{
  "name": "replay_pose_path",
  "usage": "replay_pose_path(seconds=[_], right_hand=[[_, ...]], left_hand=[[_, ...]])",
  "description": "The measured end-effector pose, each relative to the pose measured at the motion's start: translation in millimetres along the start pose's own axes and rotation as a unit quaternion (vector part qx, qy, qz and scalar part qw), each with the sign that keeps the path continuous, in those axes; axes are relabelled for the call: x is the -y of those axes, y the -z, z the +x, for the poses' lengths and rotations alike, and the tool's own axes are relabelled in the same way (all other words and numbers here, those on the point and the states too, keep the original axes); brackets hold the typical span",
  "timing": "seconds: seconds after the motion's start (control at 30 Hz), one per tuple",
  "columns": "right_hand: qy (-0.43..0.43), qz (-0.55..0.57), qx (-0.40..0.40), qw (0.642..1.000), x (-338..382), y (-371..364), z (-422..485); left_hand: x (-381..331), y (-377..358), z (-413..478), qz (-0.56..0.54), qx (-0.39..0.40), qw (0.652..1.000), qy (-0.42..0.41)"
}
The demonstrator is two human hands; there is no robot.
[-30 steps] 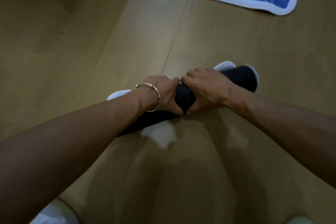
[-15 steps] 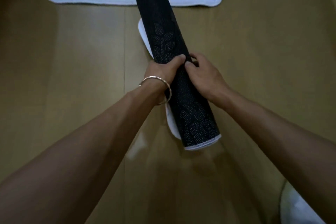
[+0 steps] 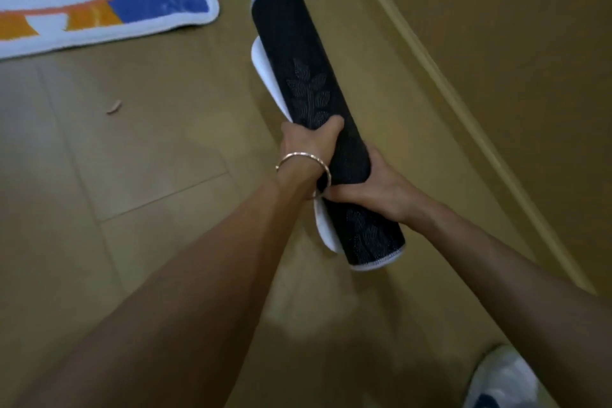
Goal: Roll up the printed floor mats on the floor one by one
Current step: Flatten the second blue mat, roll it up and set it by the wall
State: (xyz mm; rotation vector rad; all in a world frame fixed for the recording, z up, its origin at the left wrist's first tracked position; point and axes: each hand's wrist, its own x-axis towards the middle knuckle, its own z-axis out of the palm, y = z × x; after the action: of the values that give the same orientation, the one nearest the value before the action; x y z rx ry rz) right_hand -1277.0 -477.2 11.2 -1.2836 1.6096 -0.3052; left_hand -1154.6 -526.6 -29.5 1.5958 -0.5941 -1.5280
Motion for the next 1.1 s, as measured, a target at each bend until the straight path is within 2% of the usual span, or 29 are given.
replay_pose_path(seconds=[0.17, 0.27, 0.47, 0.63, 0.8, 0.97, 1.1], right_hand=[[-0.009, -0.029, 0.021, 0.999, -18.2, 10.8, -3.0], [-0.007, -0.059, 0.031, 0.998, -37.8, 23.1, -8.1], [-0.015, -0.103, 0.026, 0.994, -82.7, 120.3, -59.4], [-0.052, -0.088, -0.032, 0.994, -117.5, 209.2, -103.7], [-0.05, -0.087, -0.099, 0.99, -171.1, 267.9, -127.8], [-0.108, -0.143, -0.161, 0.97, -228.5, 293.3, -157.6], [-0.106, -0.198, -0.204, 0.953, -256.2, 283.5, -171.2]], left_hand=[[3.2, -6.7, -17.7, 0.033, 0.0, 0.999, 0.015], [13.8, -16.6, -29.9, 0.048, 0.026, 0.998, 0.025], [19.6, -108.9, -78.2, 0.071, 0.067, 0.994, 0.056], [10.1, -214.5, -113.3, 0.099, 0.111, 0.987, 0.061], [27.1, -300.1, -136.9, 0.128, 0.166, 0.975, 0.072], [60.3, -347.9, -159.2, 0.143, 0.189, 0.968, 0.078], [88.7, -368.0, -162.1, 0.153, 0.204, 0.962, 0.102]])
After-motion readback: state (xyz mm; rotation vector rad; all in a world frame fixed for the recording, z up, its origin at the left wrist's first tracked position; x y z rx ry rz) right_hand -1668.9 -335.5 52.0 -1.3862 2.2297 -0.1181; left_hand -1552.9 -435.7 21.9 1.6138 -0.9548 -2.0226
